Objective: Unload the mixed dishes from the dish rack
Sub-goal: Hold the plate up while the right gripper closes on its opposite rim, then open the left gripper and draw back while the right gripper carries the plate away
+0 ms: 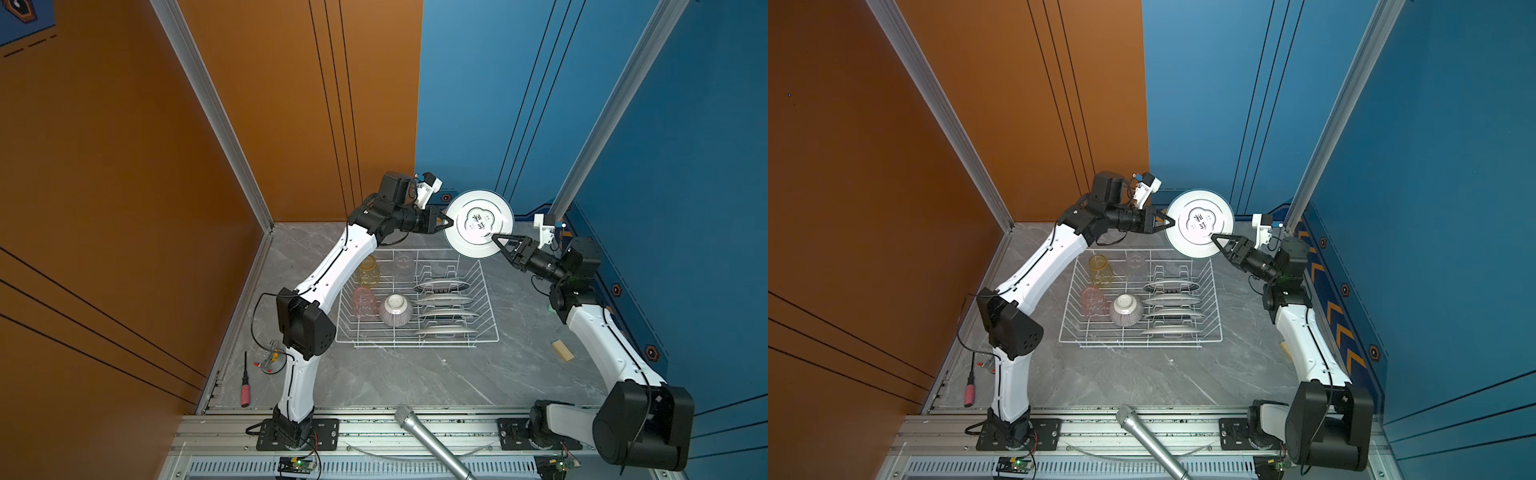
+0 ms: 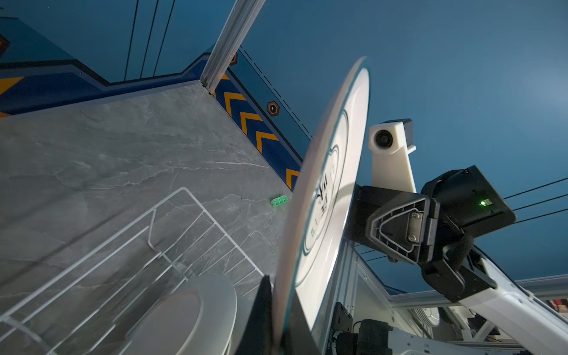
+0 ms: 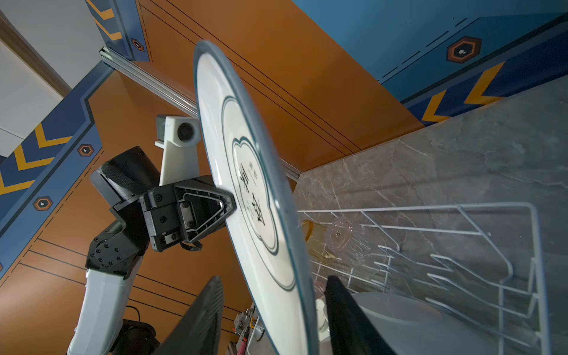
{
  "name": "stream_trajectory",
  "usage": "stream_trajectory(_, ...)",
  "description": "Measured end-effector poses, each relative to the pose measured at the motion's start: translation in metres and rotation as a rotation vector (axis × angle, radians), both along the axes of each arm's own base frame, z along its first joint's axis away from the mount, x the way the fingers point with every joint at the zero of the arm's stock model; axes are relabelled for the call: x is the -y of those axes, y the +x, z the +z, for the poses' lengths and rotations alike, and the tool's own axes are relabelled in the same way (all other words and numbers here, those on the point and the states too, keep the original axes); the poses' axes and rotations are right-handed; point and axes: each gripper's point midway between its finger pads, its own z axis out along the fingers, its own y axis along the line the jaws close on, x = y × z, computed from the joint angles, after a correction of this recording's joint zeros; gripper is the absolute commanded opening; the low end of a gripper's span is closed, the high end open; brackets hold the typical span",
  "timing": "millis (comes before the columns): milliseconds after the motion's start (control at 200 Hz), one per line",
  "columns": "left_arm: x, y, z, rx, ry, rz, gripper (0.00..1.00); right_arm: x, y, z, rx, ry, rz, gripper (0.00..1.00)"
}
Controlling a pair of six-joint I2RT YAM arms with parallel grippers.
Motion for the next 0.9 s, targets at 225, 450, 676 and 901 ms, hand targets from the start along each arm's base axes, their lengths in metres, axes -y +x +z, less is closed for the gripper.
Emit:
stream_trajectory(225, 0.008, 0.001, -0.001, -0.033, -0.059, -0.013, 0.0, 0.0, 0.008, 0.003, -0.007, 0.057, 0.003, 0.3)
stream_trajectory(450, 0.012, 0.0, 0.007, -0.03, -0.095, -0.022, 0.0, -0.001, 0.009, 0.005, -0.007, 0.067, 0.004, 0.1)
stream_trajectory(676, 0.013, 0.002, 0.004, -0.05, -0.103, -0.015, 0.03, 0.001, 0.01, -0.002, -0.002, 0.031, -0.008, 0.0)
stream_trajectory(901, 0.012, 0.003, -0.013, -0.041, -0.081, -0.01, 0.42, 0.005, 0.012, -0.012, -0.058, 0.037, -0.027, 0.0)
